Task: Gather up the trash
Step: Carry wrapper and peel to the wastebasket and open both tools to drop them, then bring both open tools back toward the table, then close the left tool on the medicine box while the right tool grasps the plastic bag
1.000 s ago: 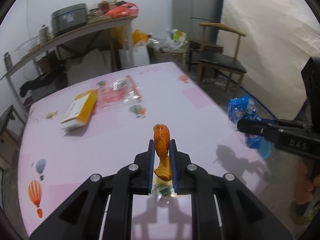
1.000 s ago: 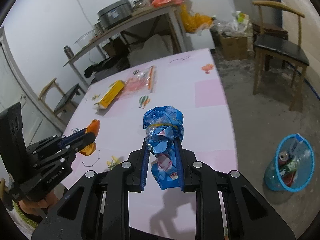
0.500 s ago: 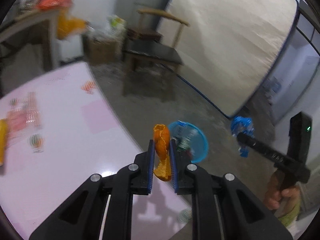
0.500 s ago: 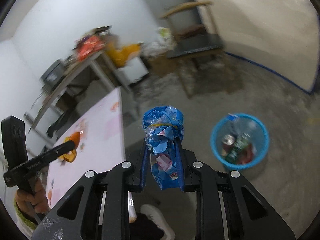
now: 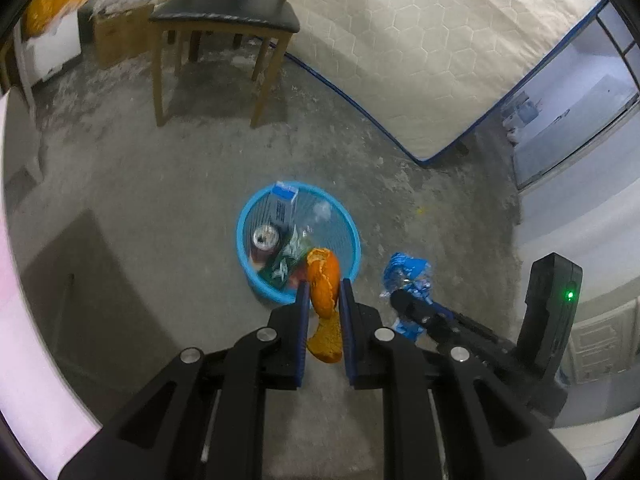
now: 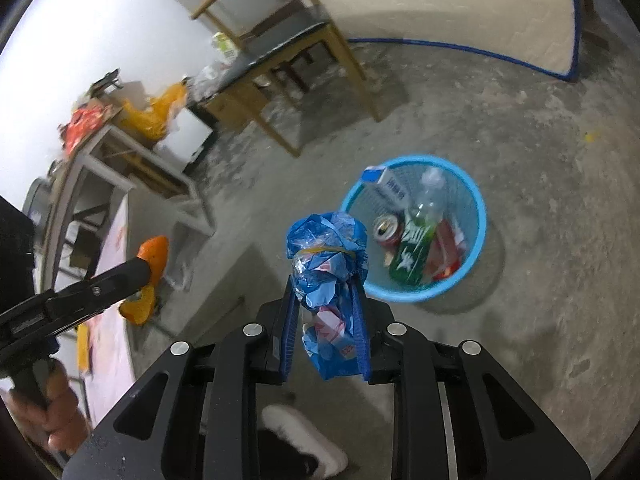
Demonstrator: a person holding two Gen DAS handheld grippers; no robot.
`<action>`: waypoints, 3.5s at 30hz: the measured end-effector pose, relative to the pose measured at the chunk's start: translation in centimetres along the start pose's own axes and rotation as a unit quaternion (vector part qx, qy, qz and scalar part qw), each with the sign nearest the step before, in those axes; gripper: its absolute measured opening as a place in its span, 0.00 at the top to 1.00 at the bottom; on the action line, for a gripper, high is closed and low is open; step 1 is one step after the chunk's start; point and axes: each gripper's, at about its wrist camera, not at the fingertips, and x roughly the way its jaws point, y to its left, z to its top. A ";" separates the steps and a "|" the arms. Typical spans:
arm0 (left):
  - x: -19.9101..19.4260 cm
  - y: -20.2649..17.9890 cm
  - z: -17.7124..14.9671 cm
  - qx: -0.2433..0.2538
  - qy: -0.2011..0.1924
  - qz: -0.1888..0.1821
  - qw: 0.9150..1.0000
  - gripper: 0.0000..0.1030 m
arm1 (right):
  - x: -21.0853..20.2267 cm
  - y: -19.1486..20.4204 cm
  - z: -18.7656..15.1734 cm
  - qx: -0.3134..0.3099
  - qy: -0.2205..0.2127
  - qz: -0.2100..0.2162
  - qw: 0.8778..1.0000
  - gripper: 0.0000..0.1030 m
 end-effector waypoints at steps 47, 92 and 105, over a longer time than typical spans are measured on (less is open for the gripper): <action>-33.4 26.8 -26.4 -0.224 -0.277 0.238 0.904 0.16 | 1.8 29.0 -3.8 -0.274 0.046 0.180 0.943 0.19; -28.6 45.1 -21.7 -0.280 -0.129 0.275 0.911 0.33 | 20.1 49.0 -10.5 -0.304 0.232 0.160 0.910 0.83; -29.5 38.8 -26.1 -0.284 -0.163 0.243 0.913 0.33 | 14.7 43.1 -10.6 -0.265 0.236 0.196 0.914 0.92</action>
